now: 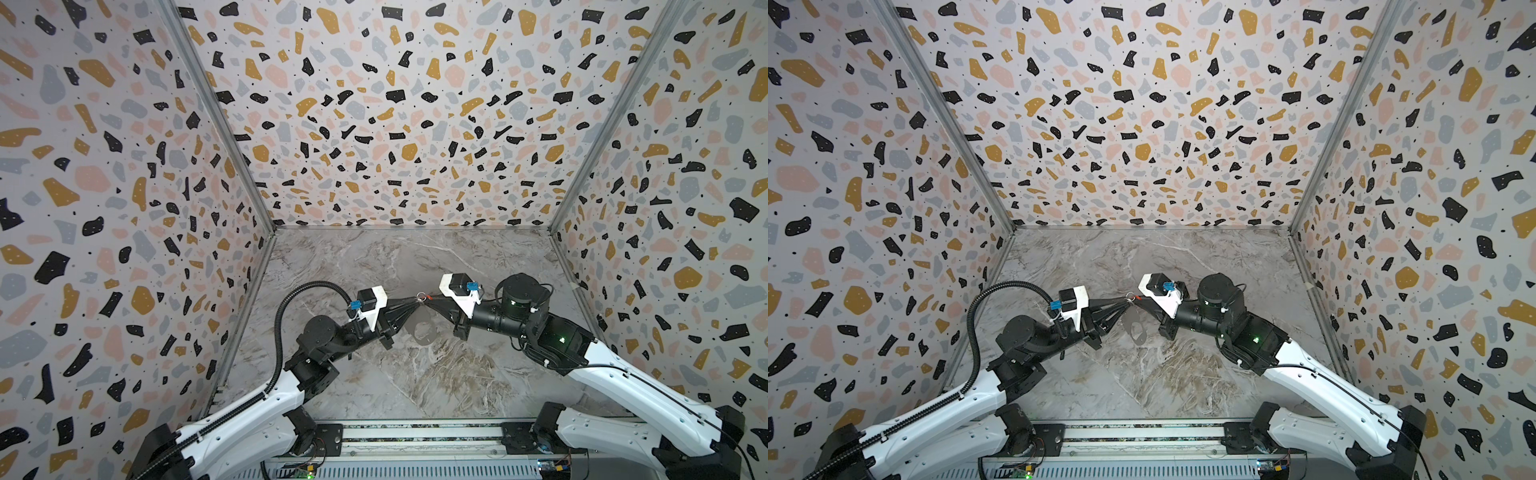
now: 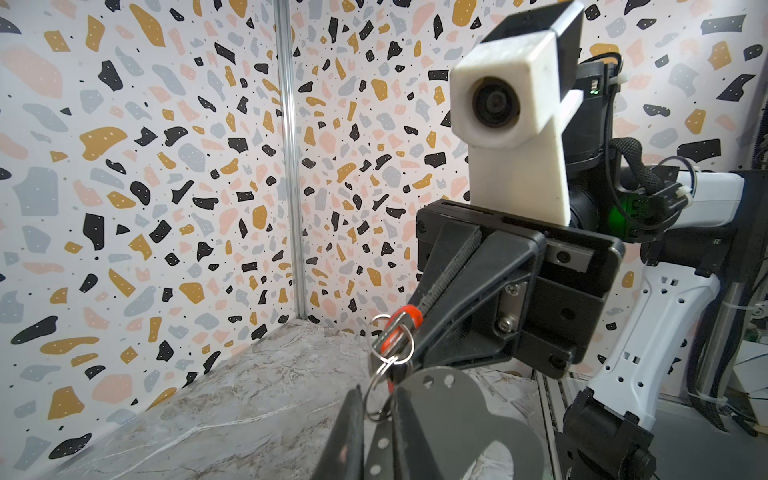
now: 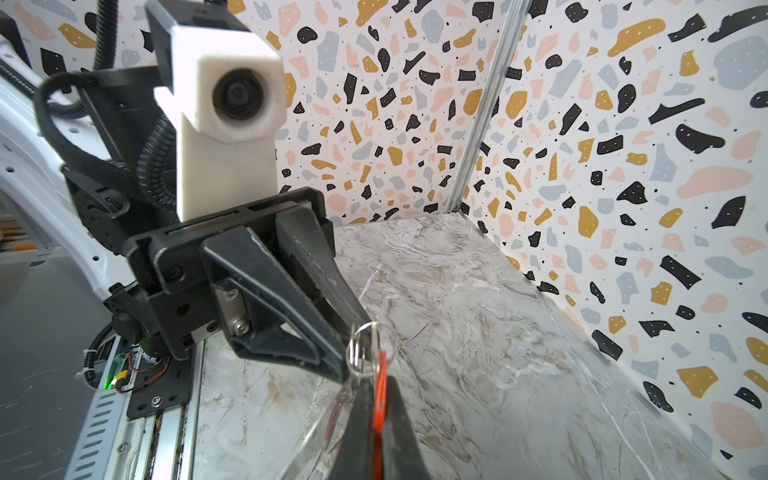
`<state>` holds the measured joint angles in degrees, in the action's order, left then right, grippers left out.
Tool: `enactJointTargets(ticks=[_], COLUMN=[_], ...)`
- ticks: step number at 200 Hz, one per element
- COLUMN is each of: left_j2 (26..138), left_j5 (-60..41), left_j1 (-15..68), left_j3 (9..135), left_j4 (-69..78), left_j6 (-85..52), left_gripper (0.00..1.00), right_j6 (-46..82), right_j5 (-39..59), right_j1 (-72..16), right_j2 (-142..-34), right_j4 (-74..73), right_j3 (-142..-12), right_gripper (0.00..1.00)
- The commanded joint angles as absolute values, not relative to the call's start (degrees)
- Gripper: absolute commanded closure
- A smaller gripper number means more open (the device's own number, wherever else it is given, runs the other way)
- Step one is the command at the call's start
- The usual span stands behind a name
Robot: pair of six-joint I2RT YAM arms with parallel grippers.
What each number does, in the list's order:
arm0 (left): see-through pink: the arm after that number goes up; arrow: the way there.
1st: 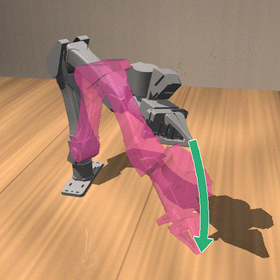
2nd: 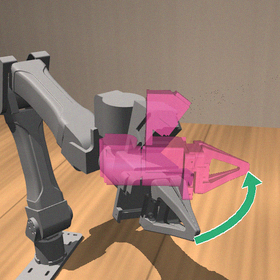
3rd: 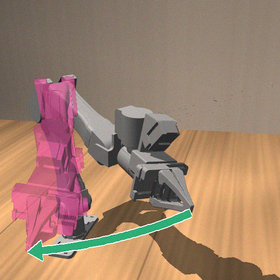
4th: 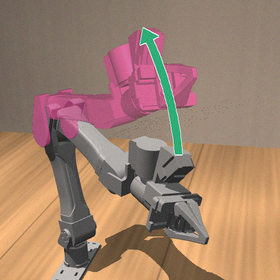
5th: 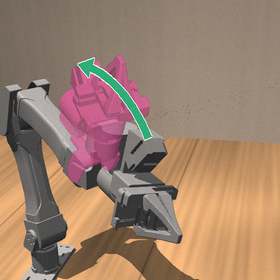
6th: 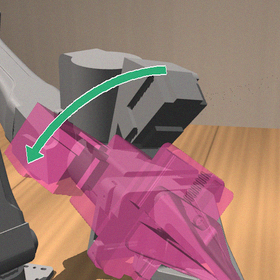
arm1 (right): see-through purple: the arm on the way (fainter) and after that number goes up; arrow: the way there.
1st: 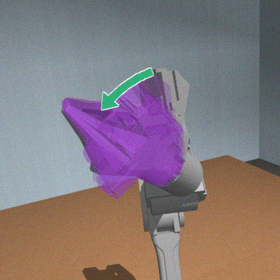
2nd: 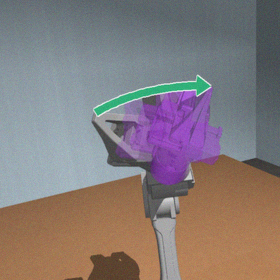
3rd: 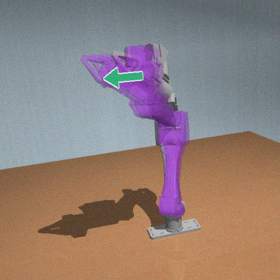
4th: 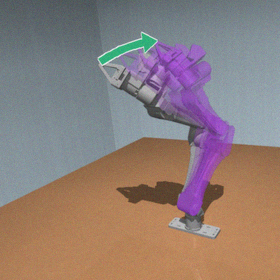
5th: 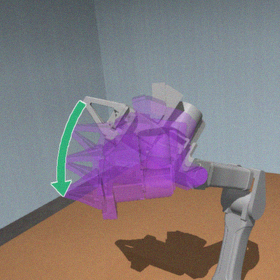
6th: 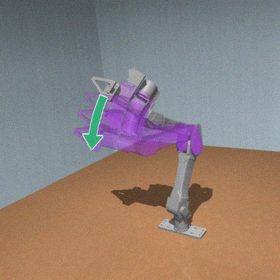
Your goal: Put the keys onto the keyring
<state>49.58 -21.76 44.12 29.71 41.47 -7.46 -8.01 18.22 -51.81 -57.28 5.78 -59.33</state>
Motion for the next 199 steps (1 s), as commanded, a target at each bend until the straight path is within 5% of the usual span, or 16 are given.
enactJointTargets(ticks=[1,77,199], left_j2=[48.16,47.20,47.04], left_j5=[-21.66,-21.70,-20.85], left_j1=[44.30,44.34,44.38], left_j3=[30.15,29.42,29.44], left_j4=[45.47,45.60,45.82], left_j6=[-6.99,-7.37,-7.65], left_gripper=[0.89,1.00,1.00], right_j6=[-8.31,-8.09,-12.14], right_j5=[18.77,17.32,11.06], right_j1=[-51.94,-51.94,-56.07], right_j2=[-56.77,-56.95,-61.18], right_j4=[4.75,4.32,11.33], right_j3=[-61.96,-62.58,-64.86], right_gripper=[1.00,1.00,1.00])
